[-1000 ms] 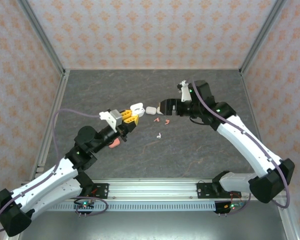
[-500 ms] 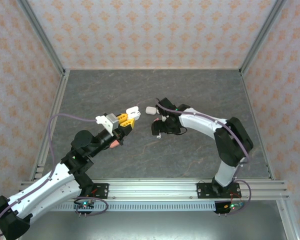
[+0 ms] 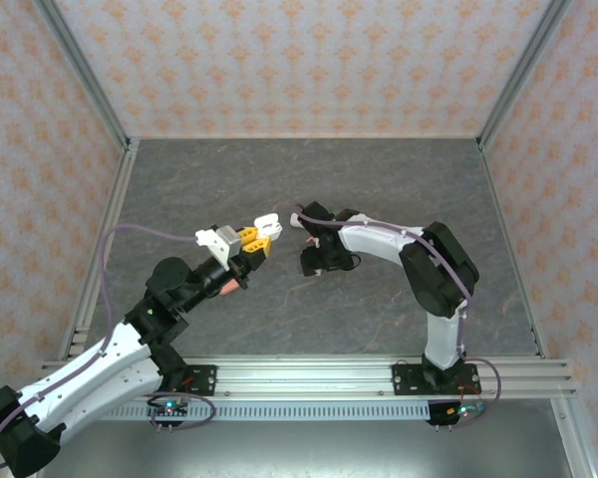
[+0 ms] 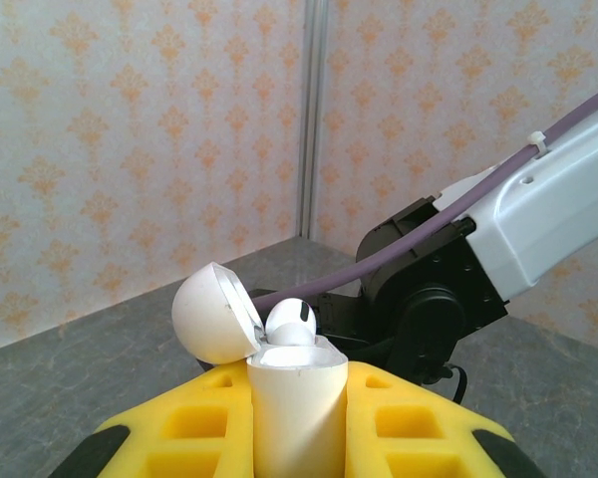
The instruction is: Insert wireless bluetooth earbuds into charging case
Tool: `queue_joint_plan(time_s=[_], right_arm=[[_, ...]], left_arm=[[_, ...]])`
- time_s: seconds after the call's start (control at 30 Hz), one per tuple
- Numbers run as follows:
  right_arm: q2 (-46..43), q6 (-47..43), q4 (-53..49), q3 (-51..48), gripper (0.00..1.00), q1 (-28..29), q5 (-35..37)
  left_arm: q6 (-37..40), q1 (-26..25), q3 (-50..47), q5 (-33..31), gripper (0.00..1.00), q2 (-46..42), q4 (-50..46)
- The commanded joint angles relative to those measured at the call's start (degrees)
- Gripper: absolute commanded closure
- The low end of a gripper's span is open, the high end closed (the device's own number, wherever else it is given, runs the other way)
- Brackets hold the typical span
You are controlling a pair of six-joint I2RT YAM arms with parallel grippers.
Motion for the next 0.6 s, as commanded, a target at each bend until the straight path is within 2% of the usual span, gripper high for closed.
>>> queue_joint_plan(time_s=[0.0, 0.57], right_arm=[[0.2, -1.2, -3.2, 1.0, 0.27, 0.2, 2.6], [-5.3, -1.9, -4.6, -5.4, 0.3, -1.6, 6.7]], left_arm=[[0.3, -0.4, 1.9, 0.1, 1.0, 0.5, 0.8], [0.1, -0.3, 4.0, 1.1, 1.0, 4.1, 1.0]])
